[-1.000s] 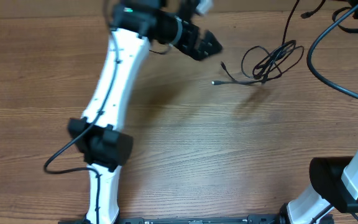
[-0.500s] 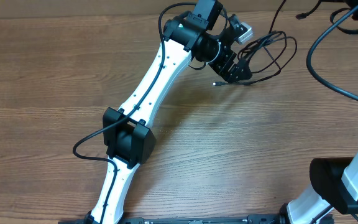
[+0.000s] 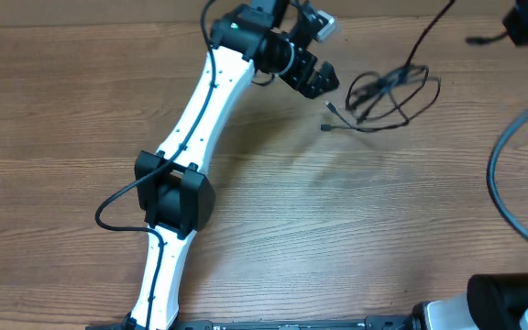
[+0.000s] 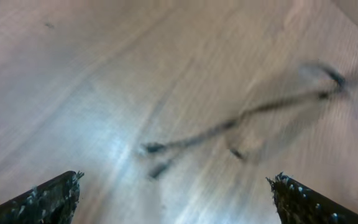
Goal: Untangle cables
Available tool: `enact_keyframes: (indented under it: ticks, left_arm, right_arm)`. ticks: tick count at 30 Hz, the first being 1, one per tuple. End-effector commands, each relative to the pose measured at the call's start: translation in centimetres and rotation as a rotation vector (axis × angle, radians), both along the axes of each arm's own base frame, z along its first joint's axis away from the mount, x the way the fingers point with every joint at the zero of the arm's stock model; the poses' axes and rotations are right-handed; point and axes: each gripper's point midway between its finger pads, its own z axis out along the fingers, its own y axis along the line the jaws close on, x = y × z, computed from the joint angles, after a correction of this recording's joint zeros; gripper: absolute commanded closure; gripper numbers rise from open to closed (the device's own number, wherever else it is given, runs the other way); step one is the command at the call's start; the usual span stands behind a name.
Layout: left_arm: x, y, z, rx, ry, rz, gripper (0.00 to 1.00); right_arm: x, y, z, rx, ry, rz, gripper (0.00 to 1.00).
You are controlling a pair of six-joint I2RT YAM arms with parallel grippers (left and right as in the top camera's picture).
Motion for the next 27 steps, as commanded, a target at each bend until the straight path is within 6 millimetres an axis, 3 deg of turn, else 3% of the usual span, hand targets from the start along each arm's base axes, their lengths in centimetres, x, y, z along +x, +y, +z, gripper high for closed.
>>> enact_keyframes:
  ticks: [1, 7, 15, 24, 27]
  left_arm:
    - [0.6, -1.0, -1.6, -0.083, 0.029, -0.062, 0.00]
    - [-0.5, -3.8, -2.9, -0.241, 0.095, -0.184, 0.00]
    - [-3.9, -6.7, -1.8, -0.369, 0.175, -0.325, 0.00]
    - [-8.8, -8.7, -3.6, -0.279, 0.243, -0.415, 0.00]
    - [-9.3, -8.4, -5.3, -0.181, 0.257, -0.390, 0.13]
  right_arm:
    - [-0.8, 1.3, 0.6, 0.029, -0.012, 0.074, 0.96]
    - [-1.3, 2.4, 0.5, 0.045, -0.003, 0.144, 0.96]
    - [-1.3, 2.4, 0.3, 0.045, 0.006, 0.144, 0.96]
    - [-1.3, 2.4, 0.3, 0.045, 0.007, 0.144, 0.96]
    - [-1.3, 2.4, 0.2, 0.045, 0.009, 0.144, 0.96]
